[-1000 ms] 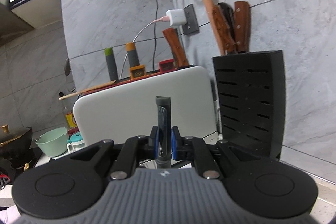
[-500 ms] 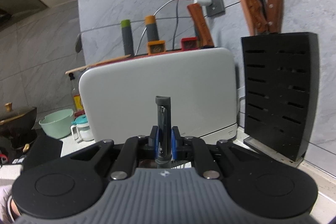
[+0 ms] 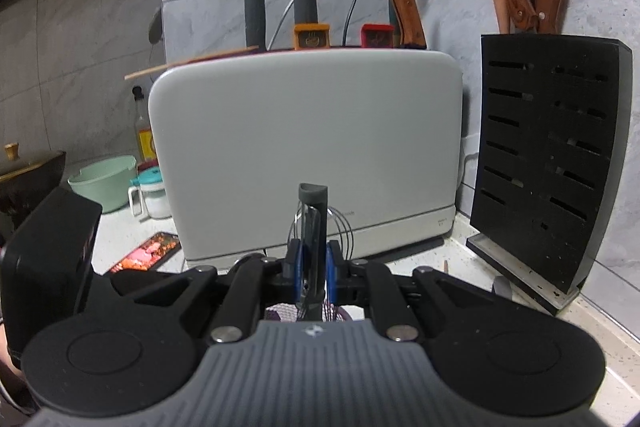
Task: Organize utensils
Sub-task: 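Lower the grey-handled spoon into the cup and open the right gripper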
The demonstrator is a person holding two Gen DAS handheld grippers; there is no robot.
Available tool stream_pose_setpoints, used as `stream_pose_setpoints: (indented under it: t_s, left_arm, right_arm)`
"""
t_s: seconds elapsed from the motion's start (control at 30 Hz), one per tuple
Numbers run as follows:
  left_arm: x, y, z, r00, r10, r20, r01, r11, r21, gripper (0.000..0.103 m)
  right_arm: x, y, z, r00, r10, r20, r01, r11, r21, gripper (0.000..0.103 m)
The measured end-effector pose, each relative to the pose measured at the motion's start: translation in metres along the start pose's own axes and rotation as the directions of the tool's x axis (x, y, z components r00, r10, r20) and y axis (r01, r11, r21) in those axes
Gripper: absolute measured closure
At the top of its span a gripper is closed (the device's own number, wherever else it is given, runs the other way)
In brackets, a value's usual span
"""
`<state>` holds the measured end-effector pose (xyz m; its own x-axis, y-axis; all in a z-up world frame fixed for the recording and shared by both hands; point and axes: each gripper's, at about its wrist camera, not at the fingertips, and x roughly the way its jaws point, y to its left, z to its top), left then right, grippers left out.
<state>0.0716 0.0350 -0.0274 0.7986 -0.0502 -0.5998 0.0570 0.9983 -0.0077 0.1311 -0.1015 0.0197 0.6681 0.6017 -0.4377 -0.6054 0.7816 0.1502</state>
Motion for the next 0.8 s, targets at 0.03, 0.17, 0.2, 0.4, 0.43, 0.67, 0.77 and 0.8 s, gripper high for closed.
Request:
stream_pose_setpoints:
  t_s: [0.03, 0.17, 0.2, 0.4, 0.43, 0.67, 0.77, 0.8]
  left_arm:
    - [0.0, 0.0, 0.0, 1.0, 0.0, 0.0, 0.0, 1.0, 0.0, 0.01]
    - [0.0, 0.0, 0.0, 1.0, 0.0, 0.0, 0.0, 1.0, -0.001, 0.01]
    - [0.0, 0.0, 0.0, 1.0, 0.001, 0.0, -0.001, 1.0, -0.001, 0.01]
    - [0.0, -0.001, 0.0, 1.0, 0.0, 0.001, 0.0, 1.0, 0.0, 0.01]
    - [0.0, -0.001, 0.0, 1.0, 0.0, 0.001, 0.0, 1.0, 0.0, 0.01]
    - [0.001, -0.001, 0.0, 1.0, 0.0, 0.001, 0.0, 1.0, 0.0, 0.01]
    - [0.0, -0.001, 0.0, 1.0, 0.001, 0.001, -0.001, 1.0, -0.002, 0.01]
    - [0.001, -0.001, 0.0, 1.0, 0.0, 0.001, 0.0, 1.0, -0.003, 0.01]
  right_arm:
    - [0.0, 0.0, 0.0, 1.0, -0.006, -0.013, 0.006, 1.0, 0.001, 0.094]
    - [0.002, 0.0, -0.002, 0.999, 0.001, -0.039, -0.001, 1.0, -0.004, 0.094]
    - [0.003, 0.0, -0.003, 0.999, 0.001, -0.051, -0.002, 1.0, -0.006, 0.094]
    - [0.008, -0.003, -0.008, 0.997, 0.018, -0.079, -0.016, 1.0, 0.026, 0.092]
    - [0.008, -0.006, -0.007, 0.997, 0.025, -0.075, -0.021, 0.999, 0.046, 0.091]
    - [-0.001, -0.017, -0.003, 0.998, 0.042, -0.042, -0.037, 0.991, 0.126, 0.079]
    - [-0.009, -0.02, 0.0, 0.999, 0.043, -0.023, -0.039, 0.989, 0.141, 0.072]
    - [-0.013, -0.021, 0.001, 0.999, 0.04, -0.013, -0.038, 0.989, 0.146, 0.07]
